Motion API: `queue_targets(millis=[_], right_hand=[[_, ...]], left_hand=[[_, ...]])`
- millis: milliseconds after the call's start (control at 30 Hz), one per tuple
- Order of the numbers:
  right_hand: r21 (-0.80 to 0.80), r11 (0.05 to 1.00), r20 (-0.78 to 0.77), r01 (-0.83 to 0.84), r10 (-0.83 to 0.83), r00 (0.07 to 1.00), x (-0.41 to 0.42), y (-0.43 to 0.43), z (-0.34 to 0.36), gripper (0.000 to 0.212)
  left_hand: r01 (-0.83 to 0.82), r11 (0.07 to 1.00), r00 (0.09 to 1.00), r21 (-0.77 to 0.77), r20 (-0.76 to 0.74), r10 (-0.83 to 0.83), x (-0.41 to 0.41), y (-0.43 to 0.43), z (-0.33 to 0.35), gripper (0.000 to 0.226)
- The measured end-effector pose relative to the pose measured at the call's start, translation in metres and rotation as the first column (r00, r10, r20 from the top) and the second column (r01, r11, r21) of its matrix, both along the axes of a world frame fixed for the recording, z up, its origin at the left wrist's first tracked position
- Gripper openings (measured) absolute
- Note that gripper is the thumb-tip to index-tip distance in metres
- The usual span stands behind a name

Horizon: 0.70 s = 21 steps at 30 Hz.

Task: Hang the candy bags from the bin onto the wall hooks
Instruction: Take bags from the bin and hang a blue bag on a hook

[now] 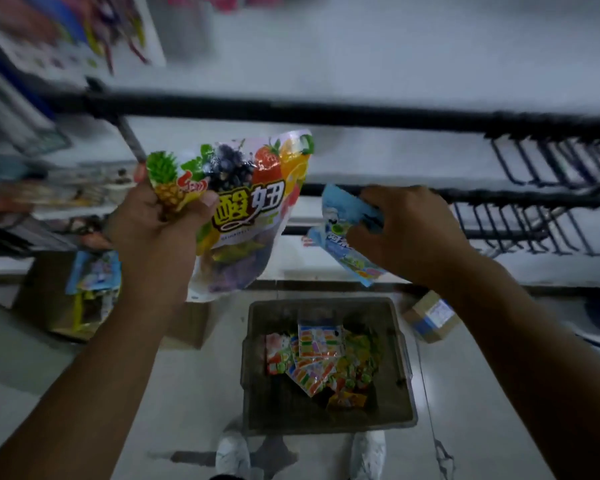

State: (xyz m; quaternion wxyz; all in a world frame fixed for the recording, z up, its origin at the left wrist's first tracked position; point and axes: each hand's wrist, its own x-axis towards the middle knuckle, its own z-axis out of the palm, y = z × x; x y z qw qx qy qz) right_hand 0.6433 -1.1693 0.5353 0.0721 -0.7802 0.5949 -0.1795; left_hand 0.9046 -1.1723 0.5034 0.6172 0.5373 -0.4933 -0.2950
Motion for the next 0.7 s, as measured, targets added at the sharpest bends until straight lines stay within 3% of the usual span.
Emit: queue_targets(millis=[200,333,700], right_hand=[[-0.078,0.994,-0.065,-0.076,0.070,0.995,0.012,-0.003,0.111,0.013],[-0.176,0.984,-0.080,-0.037,0.023,0.997,0.014,-0.002,0.166,0.015],[-0.261,0.955,0.114,-0.145,0.179,0.977,0.029,0.009,0.258,0.010]], left_hand=[[-0.048,0.992,0.991,-0.116,-0.131,0.033,0.002,0.004,0.093,0.016],[-0.121,0.974,0.977,-0.190,-0.196,0.083,0.005,0.009,0.143,0.010],[-0.189,0.944,0.942,-0.270,-0.323,0.096,0.029,0.031,0.232,0.018]])
